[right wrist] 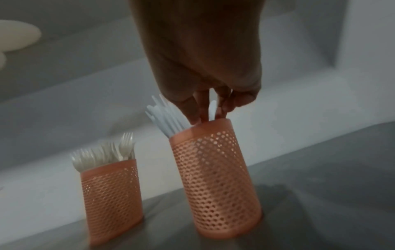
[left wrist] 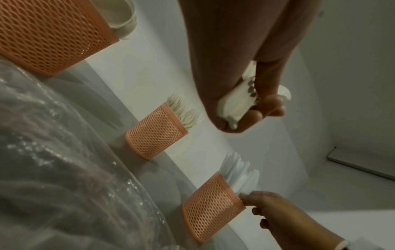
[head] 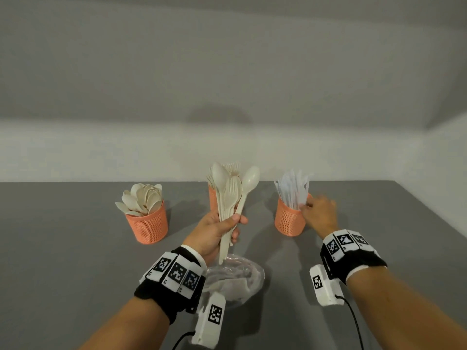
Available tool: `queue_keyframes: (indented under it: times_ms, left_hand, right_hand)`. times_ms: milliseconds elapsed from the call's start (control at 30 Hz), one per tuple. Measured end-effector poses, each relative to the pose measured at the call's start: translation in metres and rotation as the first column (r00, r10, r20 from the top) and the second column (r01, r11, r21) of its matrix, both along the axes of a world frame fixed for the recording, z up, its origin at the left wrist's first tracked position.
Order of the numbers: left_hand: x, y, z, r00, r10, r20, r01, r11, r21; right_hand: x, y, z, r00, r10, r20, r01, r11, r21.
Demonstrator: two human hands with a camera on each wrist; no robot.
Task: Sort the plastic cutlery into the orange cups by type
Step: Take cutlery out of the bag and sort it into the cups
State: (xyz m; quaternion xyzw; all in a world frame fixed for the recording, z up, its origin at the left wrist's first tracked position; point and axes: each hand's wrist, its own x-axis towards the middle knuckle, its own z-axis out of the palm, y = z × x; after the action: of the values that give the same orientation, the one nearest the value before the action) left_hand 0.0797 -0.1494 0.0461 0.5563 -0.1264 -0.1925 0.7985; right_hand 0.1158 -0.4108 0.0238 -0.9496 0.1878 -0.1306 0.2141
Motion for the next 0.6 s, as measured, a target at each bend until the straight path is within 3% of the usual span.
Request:
queue_keyframes:
  times_ms: [67,133,167,233,300,367,433,600]
  left_hand:
    - [0.002,0.001,-0.001,1.0,0.003,-0.014,-0.003,1.0,-0.014]
    - [0.005,0.001,-0.001,1.0,0.017,-0.018,-0.017,1.0,-0.025]
    - [0.006,0.001,-0.001,1.0,0.028,-0.011,-0.029,0.999,-0.017]
    - [0.009,-0.001,-0.003,0.999,0.051,0.004,-0.051,0.998,0.022]
    - [0.01,-0.003,-0.003,0.999,0.049,0.02,-0.05,0.997,0.066]
    - [0.012,-0.006,-0.003,0.999,0.042,-0.007,-0.041,0.996,0.075]
    - [0.013,-0.007,-0.002,0.998,0.033,-0.047,-0.032,0.999,0.033]
    - [0.014,0.0,-0.003,0.995,0.08,-0.067,-0.081,0.997,-0.016]
  right_hand:
    - [-0.001,0.004,0.007,0.999,-0.007,0.047,0.007,1.0,-0.002]
    - [-0.007,0.018,0.024,0.953,-0.014,0.302,-0.022,0.993,0.117]
    - [-0.011,0.031,0.035,0.899,0.01,0.438,-0.093,0.981,0.168]
    - [-0.018,0.061,0.054,0.819,0.141,0.556,-0.298,0.933,0.202]
    - [-0.025,0.092,0.066,0.792,0.355,0.497,-0.505,0.838,0.207]
    - [-0.028,0.119,0.067,0.799,0.5,0.335,-0.592,0.752,0.289]
    - [-0.026,0.136,0.062,0.836,0.491,0.245,-0.549,0.749,0.37]
    - [-0.016,0.154,0.049,0.893,0.367,0.258,-0.449,0.747,0.49]
